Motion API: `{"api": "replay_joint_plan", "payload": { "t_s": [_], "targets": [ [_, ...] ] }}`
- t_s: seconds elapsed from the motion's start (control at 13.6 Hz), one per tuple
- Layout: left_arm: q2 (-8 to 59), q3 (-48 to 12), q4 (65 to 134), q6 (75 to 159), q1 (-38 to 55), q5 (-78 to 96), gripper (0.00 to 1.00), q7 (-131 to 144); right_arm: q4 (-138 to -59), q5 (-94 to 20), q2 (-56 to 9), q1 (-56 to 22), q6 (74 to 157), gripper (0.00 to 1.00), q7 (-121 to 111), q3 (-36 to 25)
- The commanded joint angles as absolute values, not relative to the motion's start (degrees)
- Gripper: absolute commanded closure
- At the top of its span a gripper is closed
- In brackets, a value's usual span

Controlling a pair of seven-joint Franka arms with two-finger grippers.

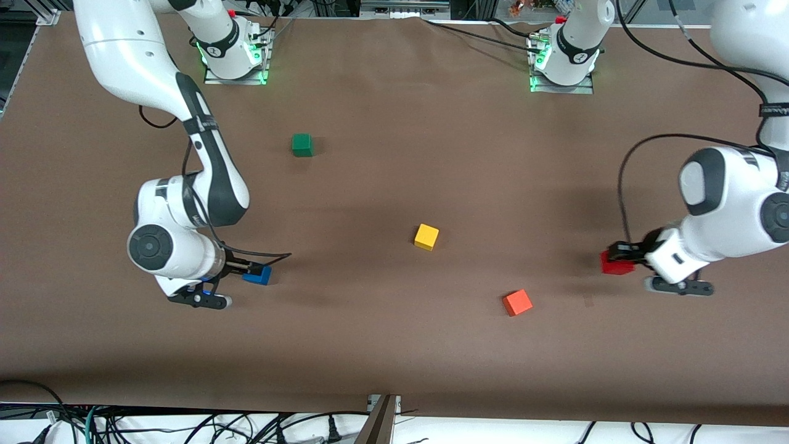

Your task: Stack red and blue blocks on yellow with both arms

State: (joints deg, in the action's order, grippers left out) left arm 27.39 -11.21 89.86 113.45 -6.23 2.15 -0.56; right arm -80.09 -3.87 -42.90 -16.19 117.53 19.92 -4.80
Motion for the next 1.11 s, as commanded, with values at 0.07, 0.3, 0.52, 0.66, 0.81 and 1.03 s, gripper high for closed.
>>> {"api": "replay_joint_plan", "payload": {
  "t_s": [0.07,0.3,0.52,0.66,0.81,1.03],
  "targets": [
    [30.7,-10.5,83.7,109.8,8.5,1.2,1.00,9.7,-78.2,-6.0,-45.7,-16.2,119.6,0.00,20.8,-4.7],
    [34.1,-10.1,81.4,110.4,18.3,1.3,1.00,14.3,-78.6,-6.1,-46.1,-16.3,120.6,0.00,20.8,-4.7],
    [38.8,-9.7,77.4,111.3,24.9,1.1,1.00,15.1,-78.6,-6.2,-47.0,-16.4,122.1,0.01,20.9,-4.7],
    [39.8,-9.8,77.6,113.8,27.0,-2.1,1.00,16.3,-78.6,-6.4,-47.5,-16.4,123.0,0.03,20.4,-4.7],
    [41.9,-9.7,77.5,114.6,29.5,-4.2,1.00,17.7,-78.6,-6.4,-47.5,-16.4,123.0,0.10,20.4,-4.7],
    [43.8,-9.8,77.3,118.4,29.7,-6.4,1.00,19.9,-78.7,-6.4,-47.5,-16.5,123.0,0.20,20.4,-4.7]
  ]
}}
